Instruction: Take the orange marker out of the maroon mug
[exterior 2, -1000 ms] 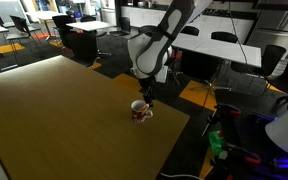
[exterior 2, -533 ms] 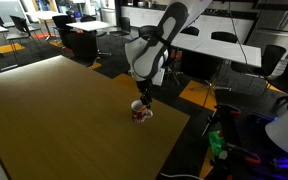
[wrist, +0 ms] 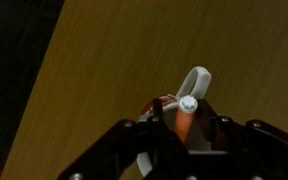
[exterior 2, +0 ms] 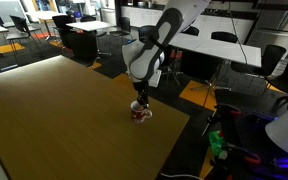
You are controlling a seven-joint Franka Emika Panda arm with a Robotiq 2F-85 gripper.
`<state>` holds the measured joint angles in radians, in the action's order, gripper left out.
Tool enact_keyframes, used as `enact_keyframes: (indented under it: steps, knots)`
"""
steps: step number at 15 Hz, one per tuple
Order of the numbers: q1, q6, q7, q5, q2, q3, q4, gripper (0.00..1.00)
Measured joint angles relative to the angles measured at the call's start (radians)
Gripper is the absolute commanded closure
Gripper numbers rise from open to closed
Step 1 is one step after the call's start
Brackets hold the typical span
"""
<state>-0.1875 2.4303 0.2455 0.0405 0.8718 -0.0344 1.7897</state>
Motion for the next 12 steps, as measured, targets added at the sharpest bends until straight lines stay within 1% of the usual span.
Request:
enact_keyframes:
  steps: [1, 2, 4, 5, 6, 7, 9, 10, 12]
  knots:
    - [0.0, 0.0, 0.0, -0.001, 0.003, 0.002, -0.004, 0.66]
    - [0.0, 0.0, 0.0, -0.001, 0.005, 0.004, -0.007, 0.7]
    - [0.0, 0.0, 0.0, -0.001, 0.008, 0.008, -0.009, 0.71]
    - [0.0, -0.001, 0.0, -0.001, 0.008, 0.01, -0.01, 0.74]
    - [0.0, -0.001, 0.0, -0.002, 0.009, 0.012, -0.01, 0.78]
    - [0.0, -0.001, 0.0, -0.002, 0.01, 0.013, -0.01, 0.91]
    - [0.0, -0.001, 0.0, -0.002, 0.01, 0.015, -0.01, 1.0]
    - [0.0, -0.001, 0.0, -0.002, 0.01, 0.016, -0.011, 0.96]
    - [0.0, -0.001, 0.0, -0.002, 0.01, 0.016, -0.011, 0.96]
